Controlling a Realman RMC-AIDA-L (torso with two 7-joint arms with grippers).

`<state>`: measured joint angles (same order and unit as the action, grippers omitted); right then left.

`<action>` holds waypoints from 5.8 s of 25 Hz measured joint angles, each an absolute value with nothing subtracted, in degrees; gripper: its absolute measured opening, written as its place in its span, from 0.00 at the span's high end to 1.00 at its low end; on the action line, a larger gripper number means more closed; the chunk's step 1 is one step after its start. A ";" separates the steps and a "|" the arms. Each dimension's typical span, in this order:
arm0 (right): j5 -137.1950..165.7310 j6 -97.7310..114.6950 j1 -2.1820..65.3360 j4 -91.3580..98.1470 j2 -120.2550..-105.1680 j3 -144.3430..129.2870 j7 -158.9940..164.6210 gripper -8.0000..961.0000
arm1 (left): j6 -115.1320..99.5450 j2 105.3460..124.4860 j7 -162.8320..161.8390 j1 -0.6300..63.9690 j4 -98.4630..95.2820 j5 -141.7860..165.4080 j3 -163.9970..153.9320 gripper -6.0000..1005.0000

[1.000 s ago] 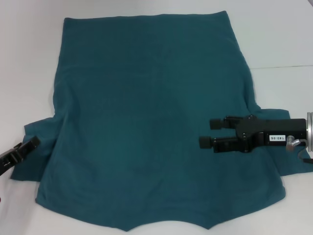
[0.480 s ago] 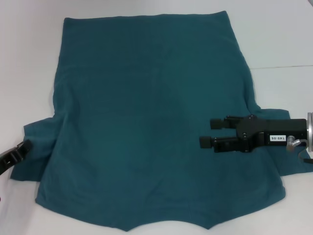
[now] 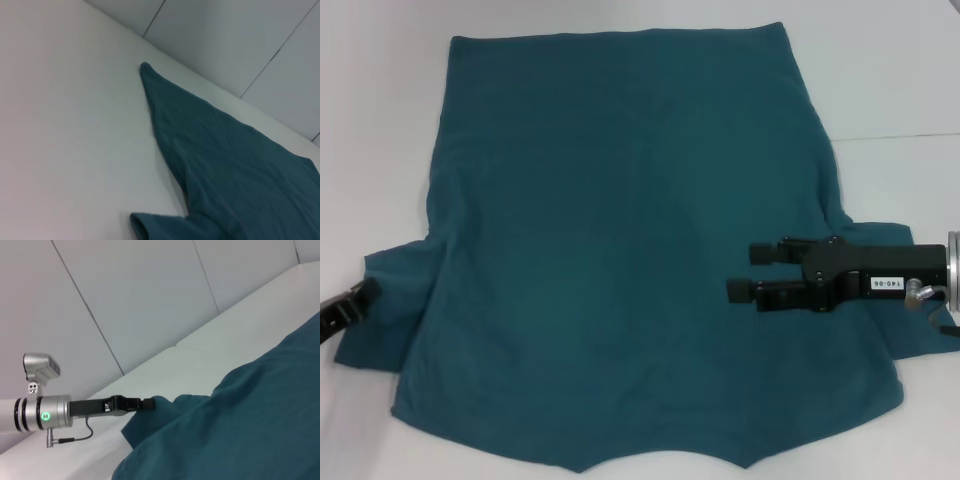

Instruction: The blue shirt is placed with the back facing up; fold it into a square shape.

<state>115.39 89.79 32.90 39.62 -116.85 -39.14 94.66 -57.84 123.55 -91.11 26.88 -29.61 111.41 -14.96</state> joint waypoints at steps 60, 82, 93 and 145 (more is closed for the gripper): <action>115.41 89.72 32.52 38.62 -118.01 -38.97 94.10 0.02 | -73.31 121.97 -101.59 30.43 -38.27 110.73 -19.57 1.00; 115.20 91.03 32.42 38.49 -118.11 -38.80 94.07 0.02 | -76.86 124.19 -75.78 32.00 -21.23 102.79 -19.21 0.64; 114.77 90.26 31.79 38.50 -117.85 -35.48 94.66 0.02 | -81.69 124.01 -76.11 29.58 -24.27 101.59 -18.98 0.18; 115.21 65.68 20.97 35.34 -116.74 -22.45 117.33 0.08 | -93.92 123.69 -82.44 27.07 -32.08 103.62 -30.65 0.05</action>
<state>115.21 65.68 20.97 35.34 -116.74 -22.45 117.33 -93.92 123.69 -82.44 27.07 -32.08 103.62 -30.65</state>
